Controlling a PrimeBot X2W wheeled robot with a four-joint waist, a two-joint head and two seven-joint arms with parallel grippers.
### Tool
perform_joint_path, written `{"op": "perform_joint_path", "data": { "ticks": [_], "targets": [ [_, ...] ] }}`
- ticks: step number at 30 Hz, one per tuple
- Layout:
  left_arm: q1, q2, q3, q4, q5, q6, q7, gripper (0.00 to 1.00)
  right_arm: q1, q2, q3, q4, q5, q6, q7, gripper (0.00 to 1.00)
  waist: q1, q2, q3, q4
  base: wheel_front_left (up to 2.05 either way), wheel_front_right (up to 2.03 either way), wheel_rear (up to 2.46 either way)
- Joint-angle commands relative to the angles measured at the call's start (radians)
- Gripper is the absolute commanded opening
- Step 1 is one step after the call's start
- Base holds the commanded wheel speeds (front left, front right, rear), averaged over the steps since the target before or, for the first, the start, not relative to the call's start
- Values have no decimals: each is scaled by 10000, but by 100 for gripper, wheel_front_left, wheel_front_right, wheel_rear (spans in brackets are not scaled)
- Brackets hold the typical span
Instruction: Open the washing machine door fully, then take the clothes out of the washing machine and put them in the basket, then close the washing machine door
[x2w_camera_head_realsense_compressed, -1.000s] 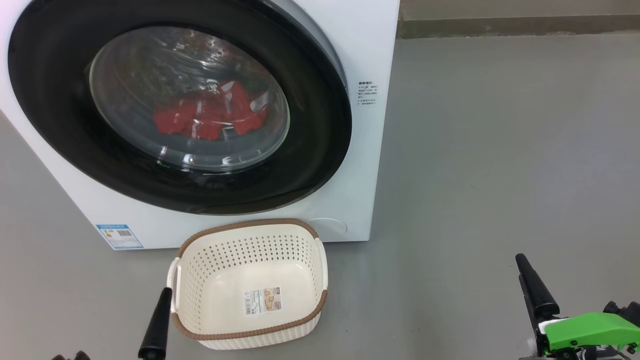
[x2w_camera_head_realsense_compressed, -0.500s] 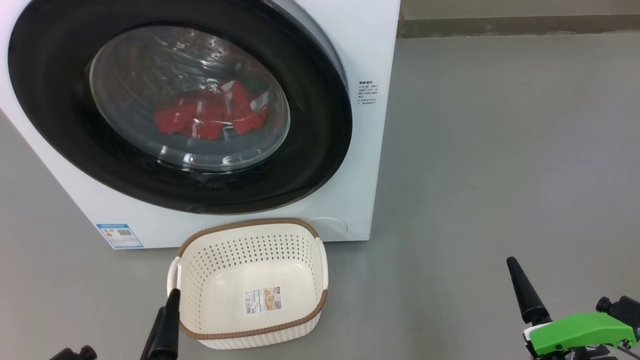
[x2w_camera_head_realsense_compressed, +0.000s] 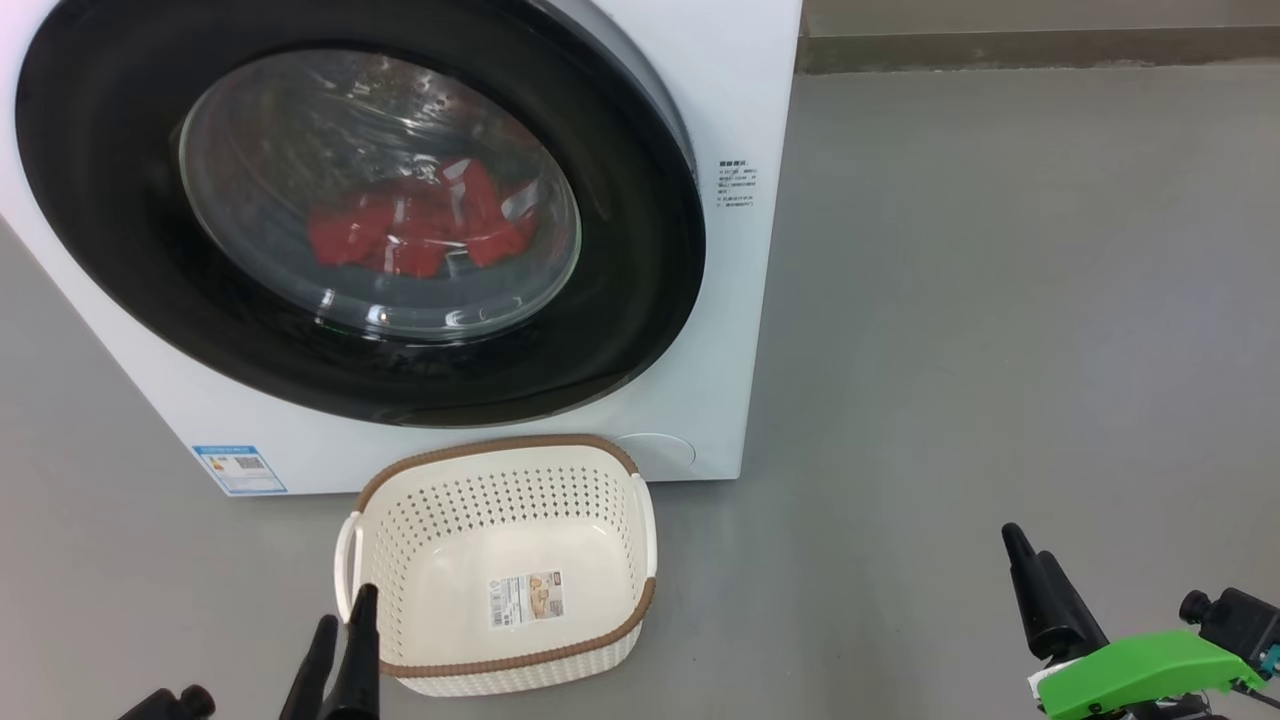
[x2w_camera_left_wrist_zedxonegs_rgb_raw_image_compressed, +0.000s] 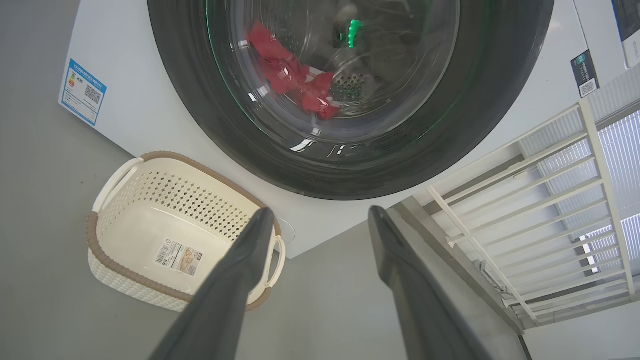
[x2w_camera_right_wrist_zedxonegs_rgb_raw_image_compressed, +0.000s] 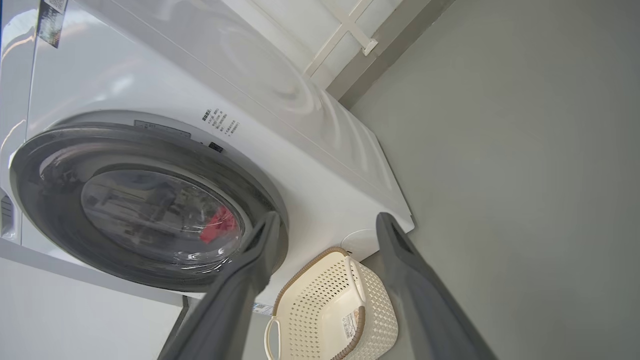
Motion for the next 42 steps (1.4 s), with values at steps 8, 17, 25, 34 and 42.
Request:
{"op": "perform_joint_path", "data": {
  "ticks": [8, 17, 25, 34, 42],
  "targets": [
    [-61, 179, 23, -474, 1358, 205, -352, 100, -137, -239, 155, -225, -1170, 2, -362, 100, -1, 0, 0, 5, 0, 0, 0],
    [37, 191, -87, -674, 2596, 344, -616, 100, -65, -239, 163, -243, -2198, 2, -626, 100, -1, 0, -15, -8, 0, 0, 0],
    [118, 203, -212, -828, 3722, 455, -880, 100, -4, -268, 168, -199, -3161, 3, -891, 100, -1, 0, -28, -24, 0, 0, 0],
    [192, 215, -333, -997, 4808, 594, -1144, 100, 34, -300, 187, -142, -4074, 3, -1156, 100, -1, 0, 12, -16, 0, 0, 0],
    [223, 224, -394, -981, 5540, 590, -1350, 100, 59, -300, 113, -132, -4776, 3, -1362, 100, -1, 0, 55, -7, 0, 0, 0]
  ]
}}
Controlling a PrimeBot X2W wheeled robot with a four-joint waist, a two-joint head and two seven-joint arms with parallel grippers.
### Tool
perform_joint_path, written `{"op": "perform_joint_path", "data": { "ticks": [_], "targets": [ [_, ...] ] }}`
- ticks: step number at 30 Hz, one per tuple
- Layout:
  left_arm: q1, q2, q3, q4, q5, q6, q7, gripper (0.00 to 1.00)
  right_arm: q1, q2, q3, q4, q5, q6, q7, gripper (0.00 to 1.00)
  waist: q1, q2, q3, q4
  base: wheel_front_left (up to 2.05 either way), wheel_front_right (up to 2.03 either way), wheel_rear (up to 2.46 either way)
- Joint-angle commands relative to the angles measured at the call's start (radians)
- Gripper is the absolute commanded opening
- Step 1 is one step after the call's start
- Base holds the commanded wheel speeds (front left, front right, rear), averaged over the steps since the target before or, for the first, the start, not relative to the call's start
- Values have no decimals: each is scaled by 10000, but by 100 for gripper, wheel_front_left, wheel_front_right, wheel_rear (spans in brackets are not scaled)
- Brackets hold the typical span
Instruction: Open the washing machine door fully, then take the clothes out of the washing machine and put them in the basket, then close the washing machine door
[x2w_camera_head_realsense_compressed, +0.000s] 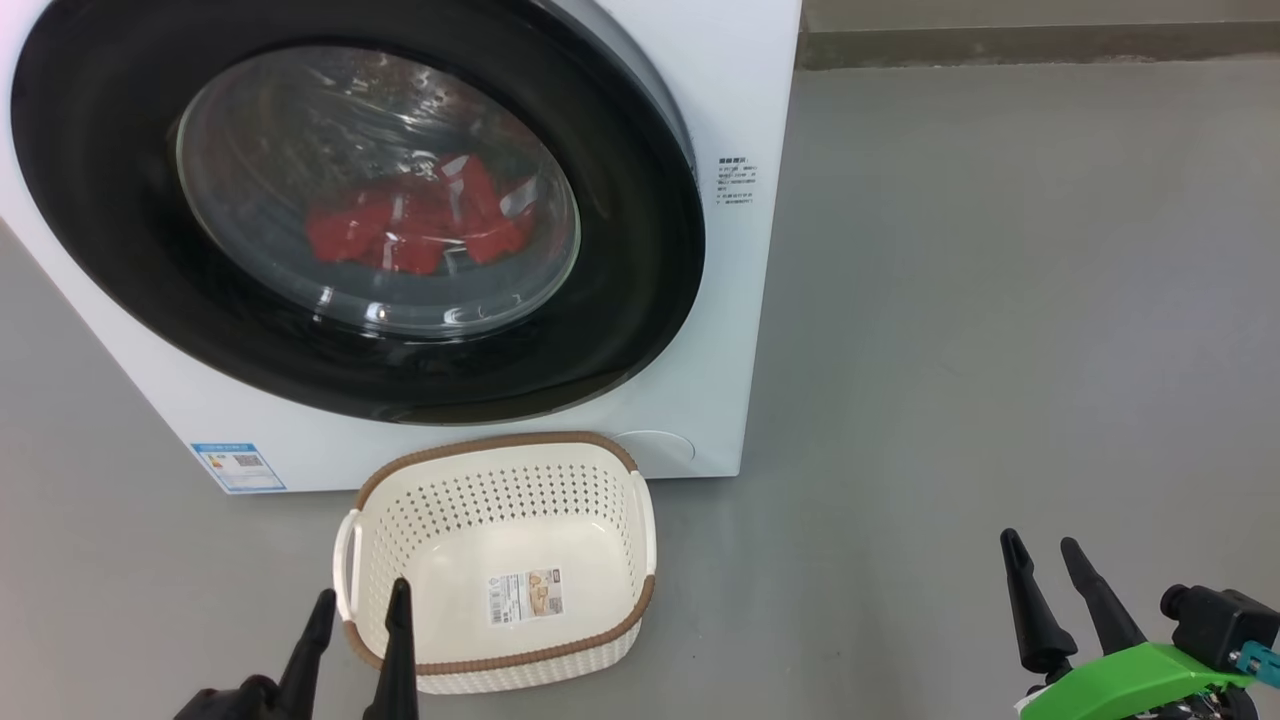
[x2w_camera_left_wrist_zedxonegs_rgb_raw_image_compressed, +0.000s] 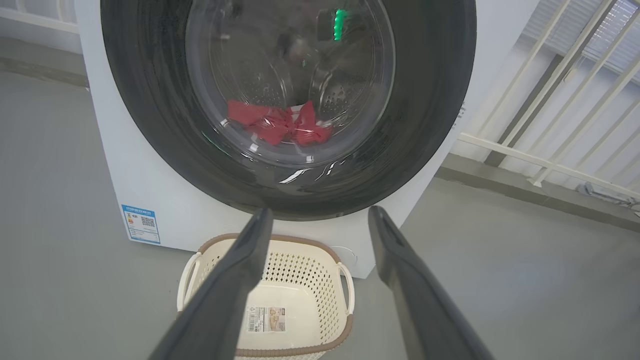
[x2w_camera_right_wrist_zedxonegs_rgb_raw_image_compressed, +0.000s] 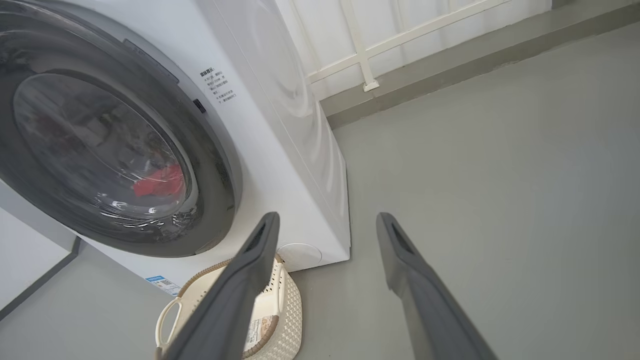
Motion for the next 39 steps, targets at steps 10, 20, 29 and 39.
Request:
{"op": "perform_joint_path", "data": {
  "ticks": [10, 20, 29, 39],
  "targets": [
    [26, 126, 207, -248, 1271, 21, -410, 100, 1, -53, -155, -255, -1170, 4, -423, 100, 0, -1, 73, -31, 0, 0, 0],
    [80, 139, 162, -252, 2314, 75, -704, 100, 28, -35, -132, -244, -2192, 4, -717, 100, -1, -1, 148, -110, 0, 0, 0],
    [27, 145, 195, 12, 2458, -7, -828, 100, 165, -44, -309, -332, -2581, 4, -841, 100, -1, -1, 243, -112, 0, 0, 0],
    [-2, 145, 268, 157, 2156, -119, -828, 100, 363, 29, -479, -455, -2533, 4, -841, 100, -1, -1, 259, -79, 0, 0, 0]
  ]
}}
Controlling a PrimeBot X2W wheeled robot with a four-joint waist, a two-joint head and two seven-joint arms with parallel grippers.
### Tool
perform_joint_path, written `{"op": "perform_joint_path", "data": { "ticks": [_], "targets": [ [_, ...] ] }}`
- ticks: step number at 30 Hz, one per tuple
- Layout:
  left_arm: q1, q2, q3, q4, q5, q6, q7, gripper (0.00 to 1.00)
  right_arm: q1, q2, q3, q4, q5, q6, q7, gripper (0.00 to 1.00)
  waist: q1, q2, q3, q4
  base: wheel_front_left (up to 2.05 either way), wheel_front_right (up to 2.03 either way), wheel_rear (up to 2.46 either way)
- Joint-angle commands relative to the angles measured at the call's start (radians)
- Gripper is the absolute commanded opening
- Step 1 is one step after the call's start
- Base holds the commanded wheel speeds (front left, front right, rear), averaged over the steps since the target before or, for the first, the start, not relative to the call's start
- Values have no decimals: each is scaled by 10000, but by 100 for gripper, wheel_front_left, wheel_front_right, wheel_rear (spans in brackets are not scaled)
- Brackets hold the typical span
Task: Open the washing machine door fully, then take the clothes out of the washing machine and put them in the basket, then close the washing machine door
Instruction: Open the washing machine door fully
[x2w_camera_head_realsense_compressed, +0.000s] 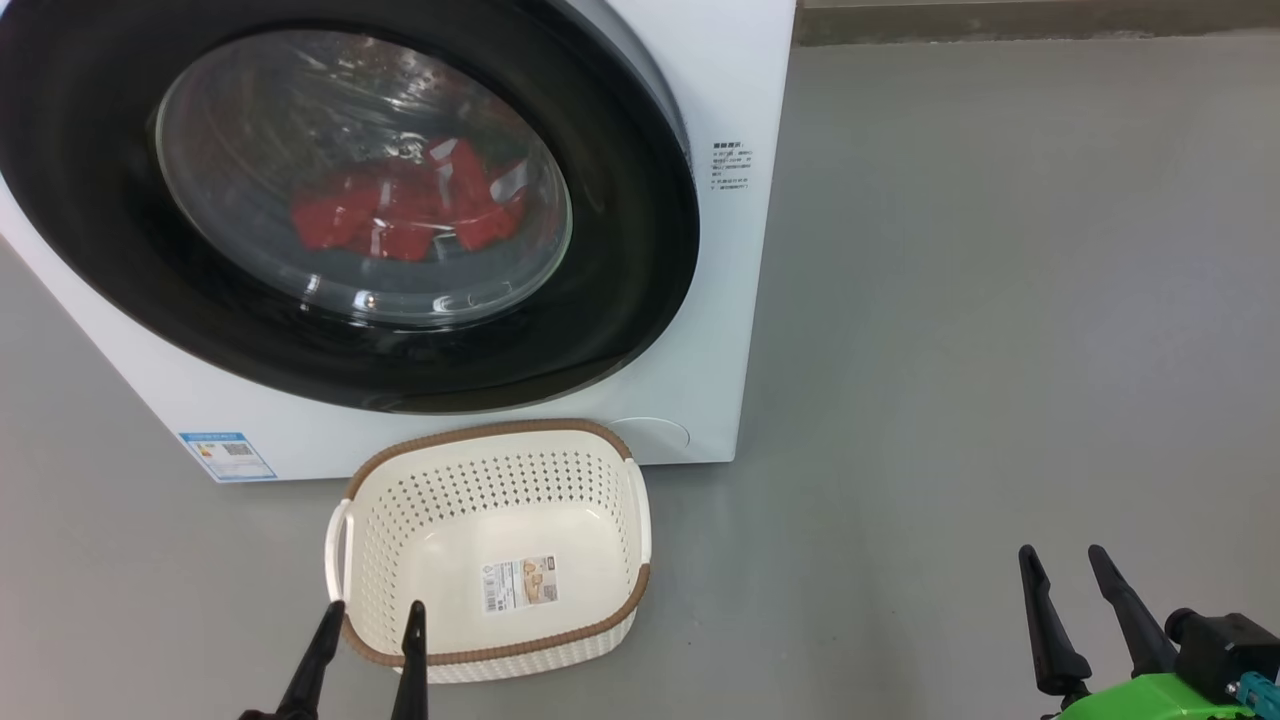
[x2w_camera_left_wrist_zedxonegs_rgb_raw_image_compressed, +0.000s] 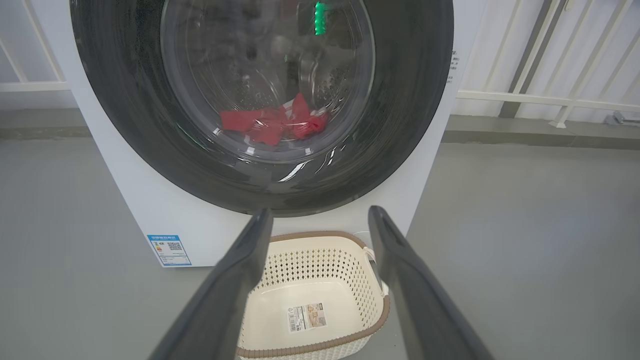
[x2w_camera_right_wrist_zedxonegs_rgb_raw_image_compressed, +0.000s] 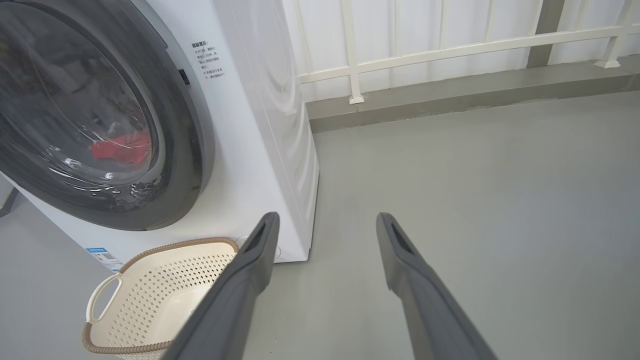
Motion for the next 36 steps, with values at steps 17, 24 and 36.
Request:
{"op": "perform_joint_path", "data": {
  "ticks": [17, 24, 36],
  "targets": [
    [-289, 77, 296, -245, -75, -36, -124, 100, -641, -31, 580, -670, 768, 4, -137, 0, 0, 0, 335, -27, 0, 0, 0],
    [-697, 77, -37, -310, -27, -35, -124, 100, -2321, 64, 1182, -1009, 3138, 4, -137, 0, 0, 0, 966, 200, 0, 0, 0],
    [-1678, 77, -944, -502, -410, 288, -124, 100, -5683, -1402, 3276, -1208, 8192, 4, -58, 0, 0, 0, 2226, 1193, 0, 0, 0]
  ]
}}
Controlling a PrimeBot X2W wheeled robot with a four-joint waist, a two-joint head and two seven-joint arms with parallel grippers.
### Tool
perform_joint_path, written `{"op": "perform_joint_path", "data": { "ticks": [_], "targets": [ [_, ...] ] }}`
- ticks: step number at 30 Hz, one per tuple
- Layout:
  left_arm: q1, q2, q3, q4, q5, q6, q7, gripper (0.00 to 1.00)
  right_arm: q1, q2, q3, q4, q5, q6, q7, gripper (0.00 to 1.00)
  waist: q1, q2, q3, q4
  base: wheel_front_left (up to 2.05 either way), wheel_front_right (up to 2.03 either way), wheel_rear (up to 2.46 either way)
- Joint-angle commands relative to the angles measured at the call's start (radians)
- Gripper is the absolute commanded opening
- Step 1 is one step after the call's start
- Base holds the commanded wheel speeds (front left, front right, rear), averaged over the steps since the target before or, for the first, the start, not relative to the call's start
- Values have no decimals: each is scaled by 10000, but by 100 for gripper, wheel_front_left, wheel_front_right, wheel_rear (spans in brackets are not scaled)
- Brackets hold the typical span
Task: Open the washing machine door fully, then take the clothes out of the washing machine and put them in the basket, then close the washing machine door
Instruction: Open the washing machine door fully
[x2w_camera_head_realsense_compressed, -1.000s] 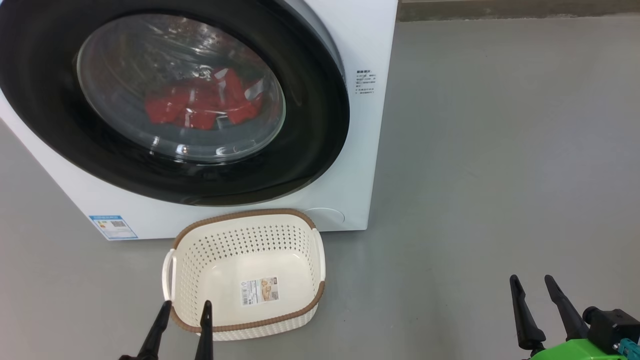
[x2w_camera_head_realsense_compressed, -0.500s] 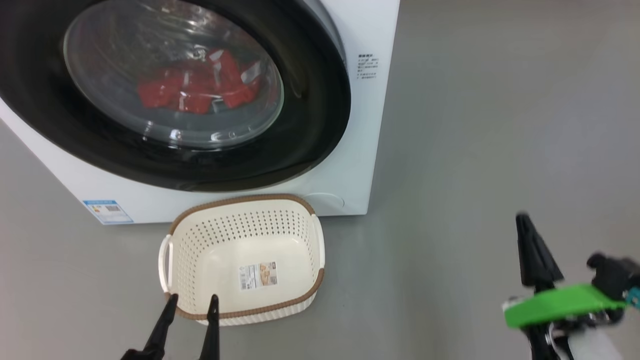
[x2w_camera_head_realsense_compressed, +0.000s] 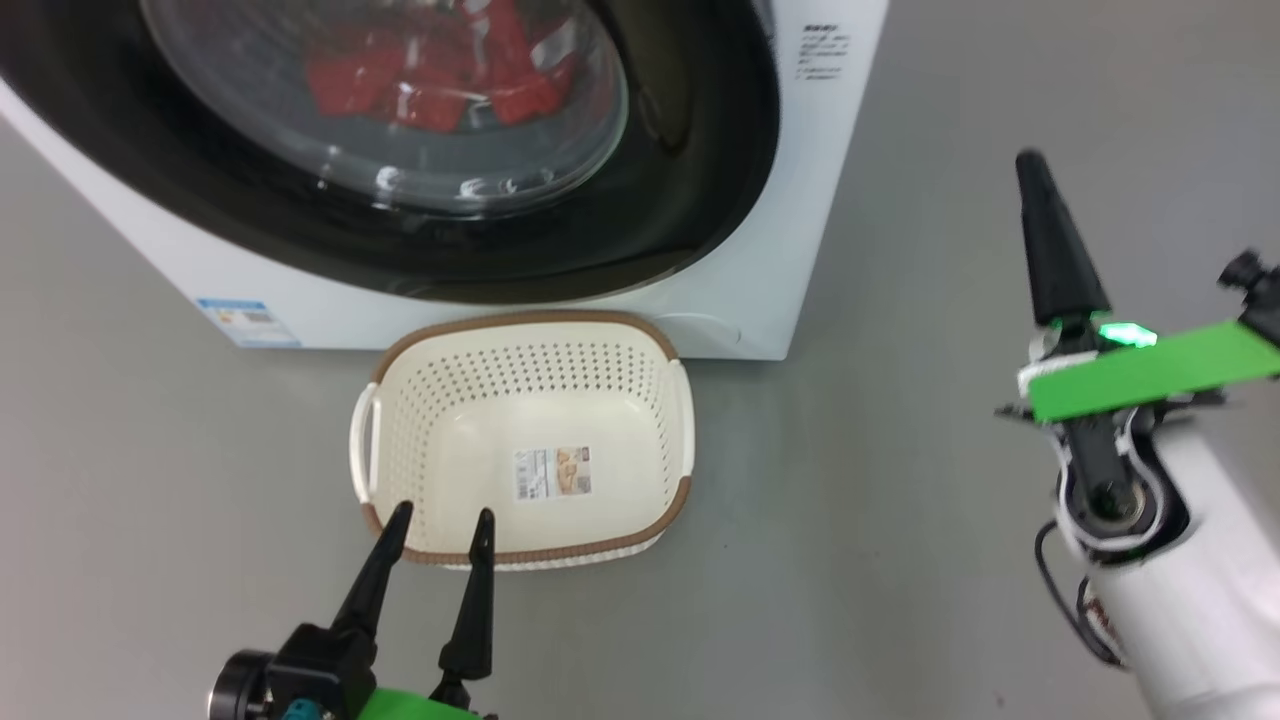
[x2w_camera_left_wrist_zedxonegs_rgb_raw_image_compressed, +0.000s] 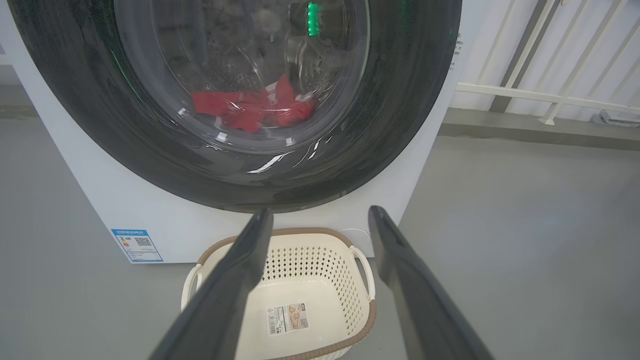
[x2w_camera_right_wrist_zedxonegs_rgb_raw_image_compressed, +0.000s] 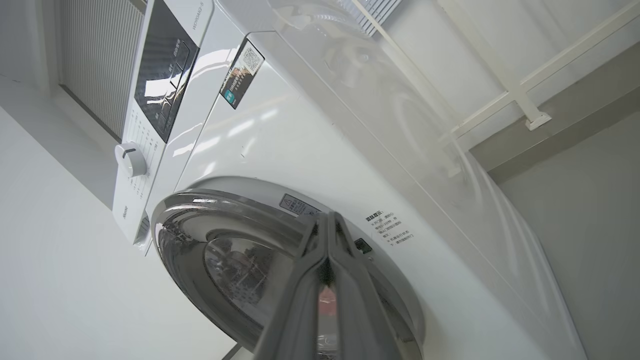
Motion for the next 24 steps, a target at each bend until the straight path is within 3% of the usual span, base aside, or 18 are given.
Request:
{"op": "perform_joint_path", "data": {
  "ticks": [1, 9, 14, 24],
  "targets": [
    [-341, 74, 204, -295, -98, 130, -122, 100, -537, -222, 416, -354, 702, 4, 91, 0, 0, -1, 493, 479, 0, 0, 0],
    [-674, 74, -139, -370, -334, 319, -122, 100, -1754, -981, 771, -628, 3211, 4, 1061, 0, 0, -1, 1012, 871, 0, 0, 0],
    [-1007, 74, -439, -422, -520, 457, -122, 100, -2414, -1196, 144, -656, 5075, 4, 2541, 0, 0, -1, 1404, 1185, 0, 0, 0],
    [-1475, 74, -945, -548, -903, 736, -122, 100, -3737, -1446, -1040, 461, 6761, 4, 6012, 0, 0, -1, 2039, 1675, 0, 0, 0]
  ]
}}
